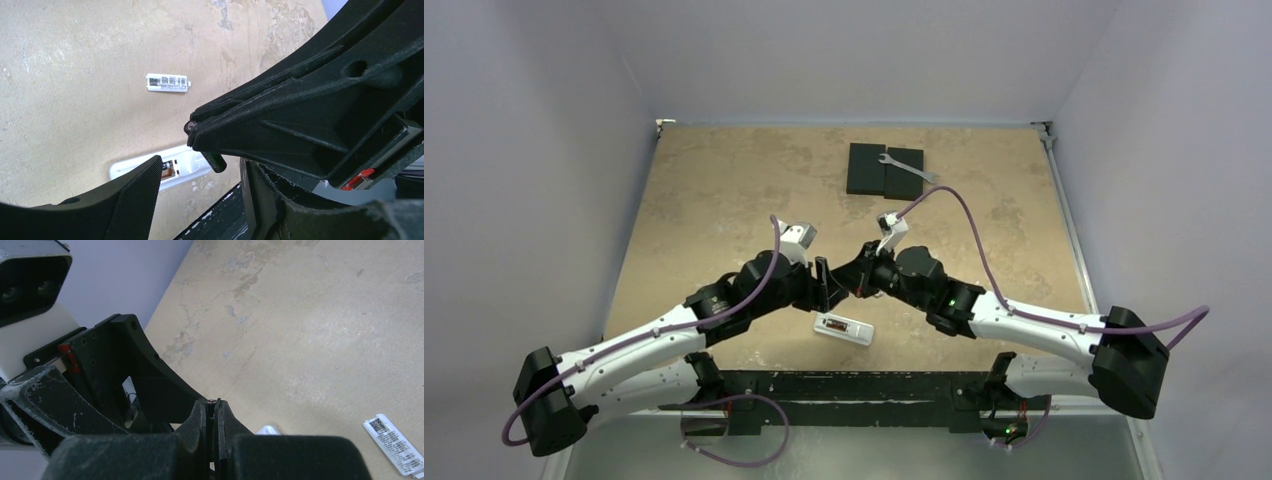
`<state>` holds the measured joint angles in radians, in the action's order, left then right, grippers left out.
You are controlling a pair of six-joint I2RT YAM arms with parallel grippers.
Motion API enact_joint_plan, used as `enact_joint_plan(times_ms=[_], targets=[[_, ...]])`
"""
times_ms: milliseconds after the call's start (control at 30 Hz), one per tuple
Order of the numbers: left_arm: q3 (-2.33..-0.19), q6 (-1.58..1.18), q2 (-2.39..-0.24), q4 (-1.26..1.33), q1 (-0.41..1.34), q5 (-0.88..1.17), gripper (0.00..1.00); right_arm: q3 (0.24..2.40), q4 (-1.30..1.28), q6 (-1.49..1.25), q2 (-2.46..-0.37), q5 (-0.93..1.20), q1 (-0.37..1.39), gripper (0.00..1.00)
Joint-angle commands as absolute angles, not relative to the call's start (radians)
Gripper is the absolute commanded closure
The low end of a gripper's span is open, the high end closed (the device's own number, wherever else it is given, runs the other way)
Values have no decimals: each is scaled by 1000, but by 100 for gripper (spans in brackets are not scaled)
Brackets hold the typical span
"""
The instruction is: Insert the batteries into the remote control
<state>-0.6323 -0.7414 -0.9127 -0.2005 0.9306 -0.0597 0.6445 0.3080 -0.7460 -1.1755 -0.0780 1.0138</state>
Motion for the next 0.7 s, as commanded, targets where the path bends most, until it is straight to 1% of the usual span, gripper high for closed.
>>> enact_joint_plan(times_ms=[0, 100, 267, 400, 533, 667], targets=[[-677, -753, -892, -110, 925, -95, 42, 630, 334, -761, -1157, -27, 1026, 100], [-672, -758, -896, -101, 925, -92, 42, 629, 339, -761, -1159, -22, 1026, 100], [-670, -761, -914, -80, 925, -76, 46, 627, 336, -758, -1158, -32, 1026, 100], [-669, -762, -923, -62, 925, -63, 52, 620, 344, -759, -1157, -31, 1026, 100], [-677, -764, -931, -50, 925, -48, 61, 615, 348, -760, -1151, -33, 1026, 100], [-678, -761, -937, -40, 925, -47, 66, 616, 350, -756, -1150, -37, 1026, 100]])
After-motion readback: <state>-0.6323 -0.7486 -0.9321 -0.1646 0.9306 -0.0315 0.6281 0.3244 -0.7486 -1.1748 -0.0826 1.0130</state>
